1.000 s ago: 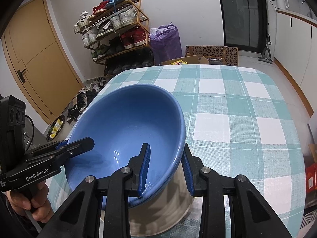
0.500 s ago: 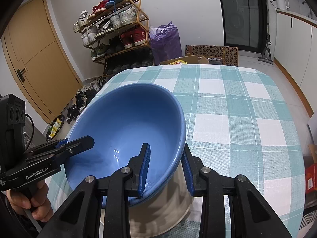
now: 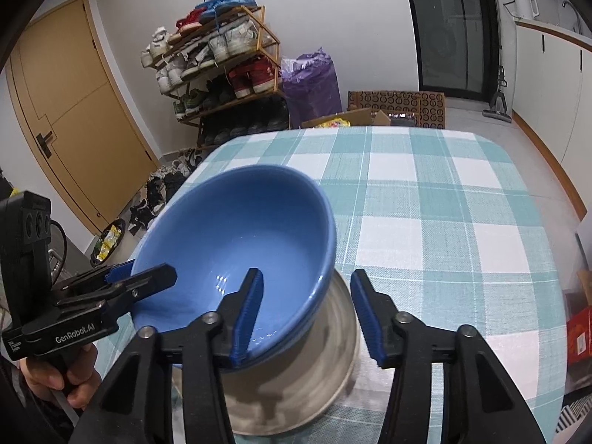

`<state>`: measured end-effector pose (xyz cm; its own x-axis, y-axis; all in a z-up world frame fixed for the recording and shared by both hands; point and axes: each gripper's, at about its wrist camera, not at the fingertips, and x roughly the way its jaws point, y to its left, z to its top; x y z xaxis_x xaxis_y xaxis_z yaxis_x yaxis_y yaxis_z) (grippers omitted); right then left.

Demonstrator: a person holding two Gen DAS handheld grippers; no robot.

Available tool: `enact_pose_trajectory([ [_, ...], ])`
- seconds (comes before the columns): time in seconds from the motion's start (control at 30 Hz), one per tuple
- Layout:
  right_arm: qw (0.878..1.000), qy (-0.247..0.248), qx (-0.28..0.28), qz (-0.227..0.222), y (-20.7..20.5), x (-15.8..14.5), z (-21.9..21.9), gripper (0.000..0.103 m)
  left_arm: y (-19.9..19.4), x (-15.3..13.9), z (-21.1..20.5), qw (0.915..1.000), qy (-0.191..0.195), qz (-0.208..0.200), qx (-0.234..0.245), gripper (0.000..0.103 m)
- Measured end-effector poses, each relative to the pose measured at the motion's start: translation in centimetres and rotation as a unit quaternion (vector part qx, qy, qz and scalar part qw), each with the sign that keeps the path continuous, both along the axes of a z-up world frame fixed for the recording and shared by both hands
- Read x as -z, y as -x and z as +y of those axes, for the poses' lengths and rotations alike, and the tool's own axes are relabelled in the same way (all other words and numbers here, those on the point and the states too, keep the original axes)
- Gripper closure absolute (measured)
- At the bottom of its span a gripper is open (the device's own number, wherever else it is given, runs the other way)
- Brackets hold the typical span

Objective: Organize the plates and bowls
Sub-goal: 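Lower the blue bowls onto the cream plates and open both grippers, then withdraw both grippers back from the bowls stacked on the plates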

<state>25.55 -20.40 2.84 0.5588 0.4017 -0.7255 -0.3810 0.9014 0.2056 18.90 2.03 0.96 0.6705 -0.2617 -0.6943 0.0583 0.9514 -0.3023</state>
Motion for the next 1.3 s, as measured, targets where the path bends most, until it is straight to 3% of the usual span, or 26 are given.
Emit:
enact_pose_trajectory([
  [0.07, 1.0, -0.006, -0.003, -0.005, 0.5, -0.3, -0.5, 0.043, 0.6, -0.3, 0.1, 1.0, -0.007, -0.006, -0.001, 0.045],
  [0.13, 1.0, -0.018, -0.009, -0.009, 0.9, -0.6, -1.0, 0.022, 1.4, -0.7, 0.2, 0.9997, -0.02, -0.016, -0.003, 0.044],
  [0.23, 0.998, -0.044, -0.027, -0.024, 2.2, -1.1, -1.6, 0.014, 2.6, -1.3, 0.3, 0.9989, -0.033, -0.033, -0.006, 0.031],
  [0.3, 0.997, -0.051, -0.034, -0.039, 3.2, -1.5, -1.8, 0.012, 3.7, -1.7, 0.5, 0.998, -0.036, -0.049, -0.015, 0.014],
  [0.43, 0.995, -0.066, -0.04, -0.07, 5.1, -2.2, -2.4, 0.0, 5.3, -2.2, 0.5, 0.9961, -0.05, -0.071, -0.015, 0.003],
  [0.67, 0.991, -0.086, -0.044, -0.094, 7.9, -3.2, -3.7, 0.0, 7.8, -2.4, 0.5, 0.9943, -0.054, -0.09, -0.021, 0.0],
  [0.83, 0.989, -0.081, -0.04, -0.115, 9.9, -3.5, -4.2, 0.0, 9.4, -2.6, -0.2, 0.991, -0.077, -0.106, -0.026, 0.0],
  [1.3, 0.983, -0.065, -0.032, -0.172, 15.2, -2.2, -4.8, 0.0, 14.4, -1.8, 0.0, 0.9804, -0.107, -0.154, -0.061, 0.0],
])
